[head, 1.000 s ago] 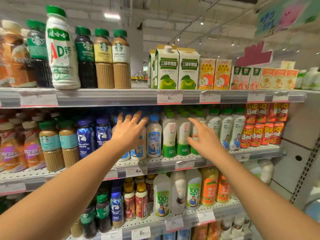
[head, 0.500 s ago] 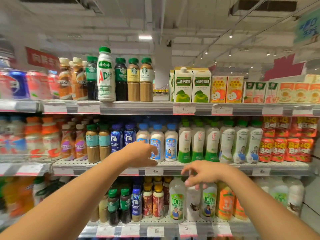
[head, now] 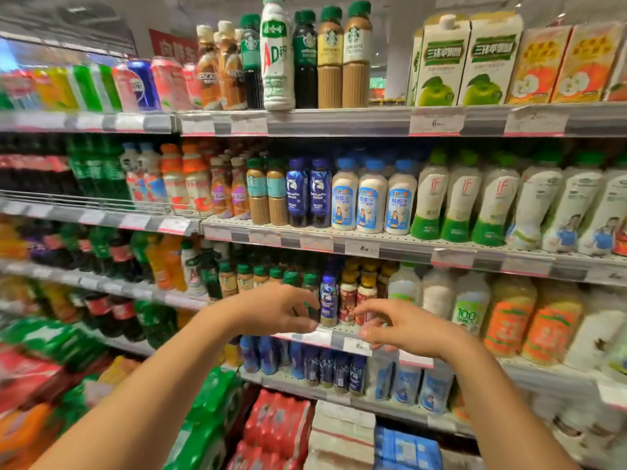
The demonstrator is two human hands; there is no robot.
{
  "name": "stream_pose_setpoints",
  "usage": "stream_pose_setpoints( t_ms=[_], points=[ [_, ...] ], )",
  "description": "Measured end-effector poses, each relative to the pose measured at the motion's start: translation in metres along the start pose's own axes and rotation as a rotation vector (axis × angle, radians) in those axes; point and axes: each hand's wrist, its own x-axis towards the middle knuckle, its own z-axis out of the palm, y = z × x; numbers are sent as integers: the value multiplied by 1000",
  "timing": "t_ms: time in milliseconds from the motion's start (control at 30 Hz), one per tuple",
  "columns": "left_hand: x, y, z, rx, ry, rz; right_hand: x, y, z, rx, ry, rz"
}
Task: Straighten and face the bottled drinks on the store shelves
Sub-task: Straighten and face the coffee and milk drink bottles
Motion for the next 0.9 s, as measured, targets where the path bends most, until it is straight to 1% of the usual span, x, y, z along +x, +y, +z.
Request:
stream_pose_setpoints(
  t_ms=[133,233,400,533,667,800,900],
  points=[
    [-24,-16,20,-97,43,-17,-8,-8,21,12,21,-4],
    [-37,-36,29,-137,79,-25,-6,-10,33,-74,44,-1],
    [-46,-75,28,-187,98,-11,10,-21,54,-103,97,54],
    [-38,-118,14,-146,81,40,31,-39,72,-105,175,121],
    [-26,-167,-6,-95,53,97,58,-55,93,-102,287,182],
    [-12,-211,-22,-69,68,128,81,-73,117,-32,358,236],
    [-4,-238,-27,-36,29,138,95,-85,137,-2,400,270]
  ],
)
